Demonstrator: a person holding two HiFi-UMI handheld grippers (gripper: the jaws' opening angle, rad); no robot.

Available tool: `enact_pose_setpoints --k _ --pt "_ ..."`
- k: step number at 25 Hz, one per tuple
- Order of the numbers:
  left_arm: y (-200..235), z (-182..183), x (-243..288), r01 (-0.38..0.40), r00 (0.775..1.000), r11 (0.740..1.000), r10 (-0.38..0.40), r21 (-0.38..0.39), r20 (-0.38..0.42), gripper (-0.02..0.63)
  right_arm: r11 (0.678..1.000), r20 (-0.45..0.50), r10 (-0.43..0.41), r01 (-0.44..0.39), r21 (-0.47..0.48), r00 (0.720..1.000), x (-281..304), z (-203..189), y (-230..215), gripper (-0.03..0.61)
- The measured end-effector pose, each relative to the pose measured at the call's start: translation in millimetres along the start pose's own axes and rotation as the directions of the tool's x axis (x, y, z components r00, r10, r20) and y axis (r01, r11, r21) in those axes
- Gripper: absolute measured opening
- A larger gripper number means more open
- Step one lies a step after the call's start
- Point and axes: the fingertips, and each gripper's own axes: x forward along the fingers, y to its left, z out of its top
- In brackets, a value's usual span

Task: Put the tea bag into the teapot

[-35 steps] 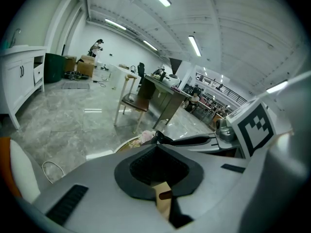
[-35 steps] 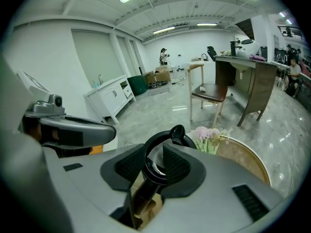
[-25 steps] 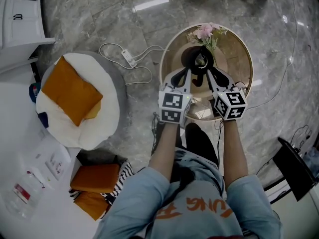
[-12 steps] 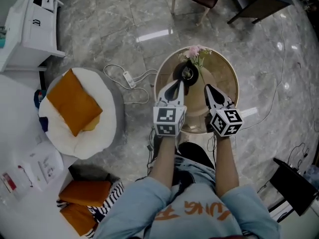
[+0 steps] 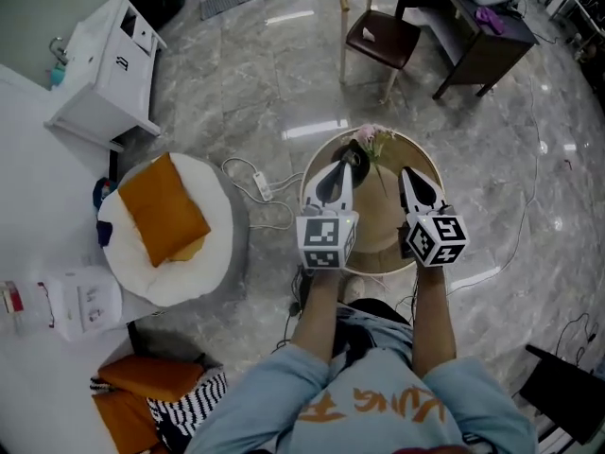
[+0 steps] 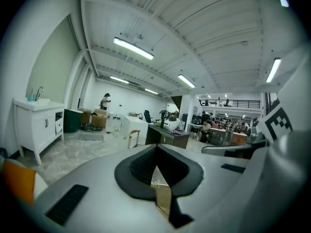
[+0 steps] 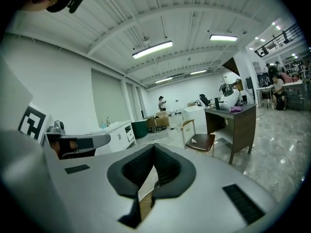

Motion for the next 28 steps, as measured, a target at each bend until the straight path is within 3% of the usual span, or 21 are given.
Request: enact_pose_setpoints --k 12,19,28 --pt "-68 86 -65 -0.04 0.988 0.985 0.015 0.166 0.151 0.025 0.991 0.202 0.06 -0.035 -0.128 0.978 -83 92 17 0.012" --pt "-74 96 -80 -0.083 0.984 0.978 0.05 0.191 0.173 0.025 0.984 0.267 0.05 -0.002 -0.177 0.963 -108 117 17 0.011" --pt "-66 94 -86 -0.103 0.982 0.975 0.068 0.199 0.174 0.025 0.977 0.276 0.05 0.011 -0.214 0.96 -109 124 25 0.012"
